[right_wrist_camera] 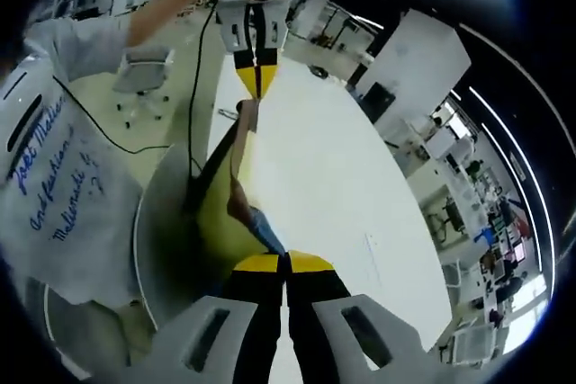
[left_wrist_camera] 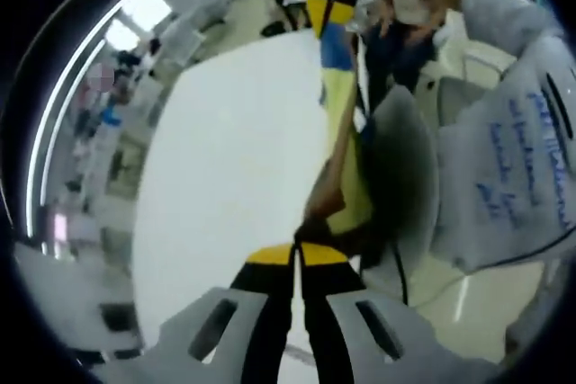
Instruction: Fold the garment on the visible template until the final outline fits inside the template.
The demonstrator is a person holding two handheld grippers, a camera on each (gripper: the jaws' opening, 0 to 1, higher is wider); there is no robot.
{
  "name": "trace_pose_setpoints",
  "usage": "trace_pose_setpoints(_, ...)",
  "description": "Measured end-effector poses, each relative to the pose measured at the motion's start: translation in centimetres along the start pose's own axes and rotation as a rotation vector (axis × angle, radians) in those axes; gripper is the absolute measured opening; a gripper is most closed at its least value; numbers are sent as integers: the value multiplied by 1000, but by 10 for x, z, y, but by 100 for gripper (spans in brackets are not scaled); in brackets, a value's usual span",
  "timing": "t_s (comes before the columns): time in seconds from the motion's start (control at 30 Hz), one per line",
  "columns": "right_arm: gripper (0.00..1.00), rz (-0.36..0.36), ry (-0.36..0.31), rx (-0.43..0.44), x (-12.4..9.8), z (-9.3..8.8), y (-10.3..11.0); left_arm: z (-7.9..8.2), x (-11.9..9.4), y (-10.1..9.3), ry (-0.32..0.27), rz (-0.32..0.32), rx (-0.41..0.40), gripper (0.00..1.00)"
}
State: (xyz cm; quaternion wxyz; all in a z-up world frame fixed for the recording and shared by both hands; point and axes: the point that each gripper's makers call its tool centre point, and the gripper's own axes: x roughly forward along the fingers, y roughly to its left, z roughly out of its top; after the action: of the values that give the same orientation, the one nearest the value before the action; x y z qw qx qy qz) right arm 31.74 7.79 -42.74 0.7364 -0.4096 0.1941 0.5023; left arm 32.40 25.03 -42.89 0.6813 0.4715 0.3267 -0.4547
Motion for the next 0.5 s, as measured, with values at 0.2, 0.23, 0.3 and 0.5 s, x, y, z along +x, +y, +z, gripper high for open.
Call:
trace_pose_setpoints(0.2, 1, 20, 35, 71, 36, -27, -17, -11, 36, 18, 18, -26, -44, 0)
trace_pose_setpoints(0.23, 1, 24, 38, 83, 43, -32, -21, -14, 44, 22, 25, -32, -52, 0)
trace_pose_setpoints(0.3, 1, 33, 47, 103, 57, -40, -26, -17, 54, 27, 32, -41, -57, 0)
trace_pose_setpoints(0.5, 1, 71, 59, 148, 90, -58, -36, -30, 89, 44, 73, -50, -62, 0)
